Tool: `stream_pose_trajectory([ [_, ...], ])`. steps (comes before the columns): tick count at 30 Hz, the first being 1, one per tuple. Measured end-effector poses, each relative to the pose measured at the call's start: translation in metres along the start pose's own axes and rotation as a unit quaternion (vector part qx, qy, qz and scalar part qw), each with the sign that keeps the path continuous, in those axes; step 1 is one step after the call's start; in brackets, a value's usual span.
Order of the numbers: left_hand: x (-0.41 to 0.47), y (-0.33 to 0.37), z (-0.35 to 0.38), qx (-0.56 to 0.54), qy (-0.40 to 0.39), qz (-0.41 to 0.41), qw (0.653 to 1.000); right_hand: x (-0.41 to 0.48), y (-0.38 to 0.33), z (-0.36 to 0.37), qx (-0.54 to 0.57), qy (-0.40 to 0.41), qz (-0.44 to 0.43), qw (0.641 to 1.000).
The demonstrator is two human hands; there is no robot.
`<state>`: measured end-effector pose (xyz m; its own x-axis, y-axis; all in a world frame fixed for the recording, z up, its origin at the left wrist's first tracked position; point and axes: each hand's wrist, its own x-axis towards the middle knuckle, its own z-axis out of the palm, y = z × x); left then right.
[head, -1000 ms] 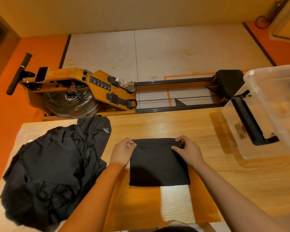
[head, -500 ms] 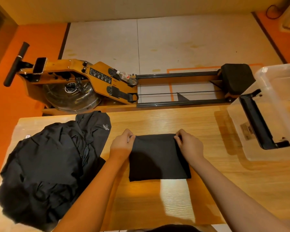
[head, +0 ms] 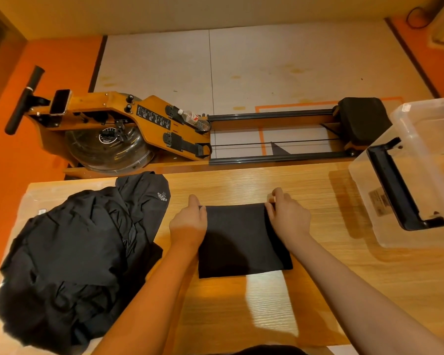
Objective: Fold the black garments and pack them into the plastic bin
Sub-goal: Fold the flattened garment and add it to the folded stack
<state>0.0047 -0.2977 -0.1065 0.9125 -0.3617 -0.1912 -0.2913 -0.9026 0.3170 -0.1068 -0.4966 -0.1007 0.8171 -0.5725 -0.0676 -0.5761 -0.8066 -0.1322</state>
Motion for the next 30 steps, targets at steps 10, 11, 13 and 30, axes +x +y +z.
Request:
stream_pose_trajectory([
  [10,-0.073,0.019,0.060,0.065,0.011,0.149,0.987,-0.040,-0.013,0.047,-0.007,-0.034,-0.261,0.965],
  [11,-0.074,0.014,0.063,0.074,0.002,0.152,0.986,-0.040,-0.011,0.048,-0.010,-0.042,-0.256,0.966],
  [13,-0.069,0.009,0.063,0.085,0.001,0.165,0.983,-0.040,-0.008,0.049,-0.004,-0.047,-0.240,0.970],
  [30,-0.068,0.006,0.025,-0.093,0.033,0.021,0.995,-0.085,0.007,0.023,0.088,-0.023,-0.008,0.996],
])
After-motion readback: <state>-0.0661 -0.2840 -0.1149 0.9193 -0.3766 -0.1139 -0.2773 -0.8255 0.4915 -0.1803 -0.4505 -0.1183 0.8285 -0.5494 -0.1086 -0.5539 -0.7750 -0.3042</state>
